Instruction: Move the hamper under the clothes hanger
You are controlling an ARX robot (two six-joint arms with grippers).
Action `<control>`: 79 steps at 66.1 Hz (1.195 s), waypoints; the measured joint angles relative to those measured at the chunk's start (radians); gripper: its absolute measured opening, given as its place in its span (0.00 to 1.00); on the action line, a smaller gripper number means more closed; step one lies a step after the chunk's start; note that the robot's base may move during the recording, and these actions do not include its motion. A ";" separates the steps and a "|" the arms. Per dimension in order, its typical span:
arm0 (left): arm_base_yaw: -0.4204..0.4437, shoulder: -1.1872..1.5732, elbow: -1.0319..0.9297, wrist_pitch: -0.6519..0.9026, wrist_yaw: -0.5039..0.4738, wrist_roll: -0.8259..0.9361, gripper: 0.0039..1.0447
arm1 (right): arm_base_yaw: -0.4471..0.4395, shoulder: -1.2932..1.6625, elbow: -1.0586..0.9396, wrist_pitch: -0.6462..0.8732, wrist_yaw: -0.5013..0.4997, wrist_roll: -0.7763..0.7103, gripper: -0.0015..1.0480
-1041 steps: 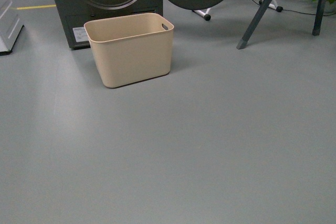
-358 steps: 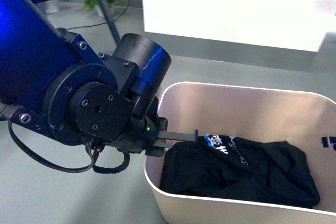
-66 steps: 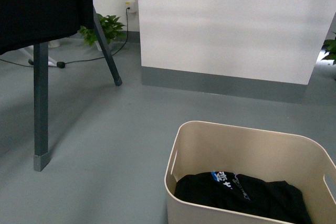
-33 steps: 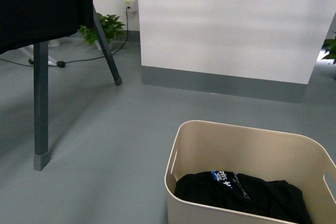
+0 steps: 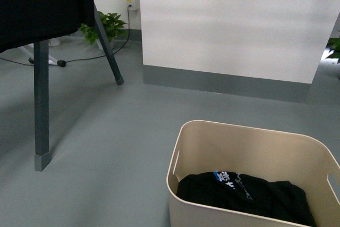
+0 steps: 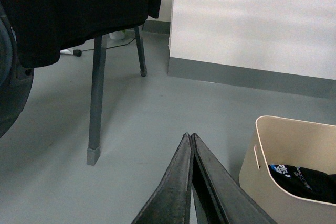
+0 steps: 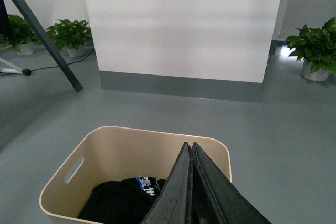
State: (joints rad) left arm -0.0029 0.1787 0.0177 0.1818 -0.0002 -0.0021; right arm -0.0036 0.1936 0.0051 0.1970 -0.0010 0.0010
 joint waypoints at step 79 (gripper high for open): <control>0.000 -0.174 0.000 -0.180 0.000 0.000 0.89 | 0.002 -0.189 0.001 -0.196 0.000 -0.001 0.85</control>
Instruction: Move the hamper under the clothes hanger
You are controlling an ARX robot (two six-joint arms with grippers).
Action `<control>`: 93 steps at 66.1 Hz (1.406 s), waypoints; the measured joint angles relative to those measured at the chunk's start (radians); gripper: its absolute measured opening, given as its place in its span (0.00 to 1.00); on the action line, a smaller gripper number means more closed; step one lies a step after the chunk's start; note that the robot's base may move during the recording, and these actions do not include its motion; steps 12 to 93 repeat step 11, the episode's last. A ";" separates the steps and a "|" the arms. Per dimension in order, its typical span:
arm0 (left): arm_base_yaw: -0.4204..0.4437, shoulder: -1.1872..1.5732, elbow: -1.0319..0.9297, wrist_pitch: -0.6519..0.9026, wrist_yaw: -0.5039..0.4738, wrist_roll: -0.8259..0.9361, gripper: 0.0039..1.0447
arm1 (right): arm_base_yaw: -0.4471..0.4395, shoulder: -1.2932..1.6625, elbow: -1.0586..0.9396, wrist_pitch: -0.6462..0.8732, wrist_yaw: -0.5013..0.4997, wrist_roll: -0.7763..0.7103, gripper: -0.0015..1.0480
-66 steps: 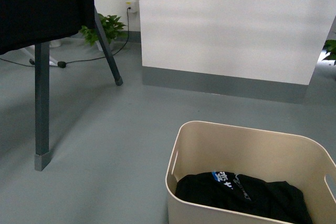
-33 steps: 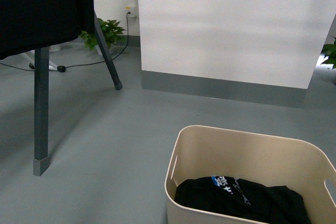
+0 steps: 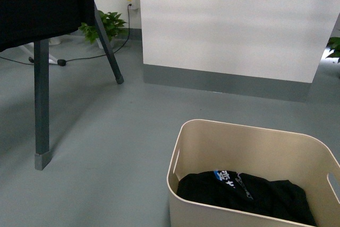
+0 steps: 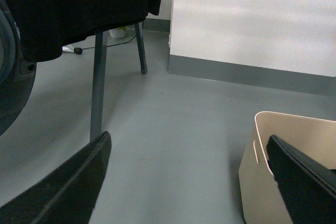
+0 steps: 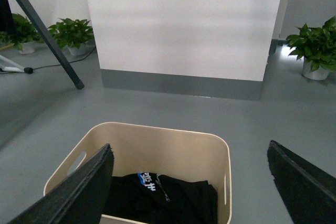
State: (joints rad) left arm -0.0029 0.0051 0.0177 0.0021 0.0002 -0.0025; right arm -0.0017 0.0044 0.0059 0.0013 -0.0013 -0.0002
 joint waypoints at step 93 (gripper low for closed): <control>0.000 0.000 0.000 0.000 0.000 0.000 0.94 | 0.000 0.000 0.000 0.000 0.000 0.000 0.92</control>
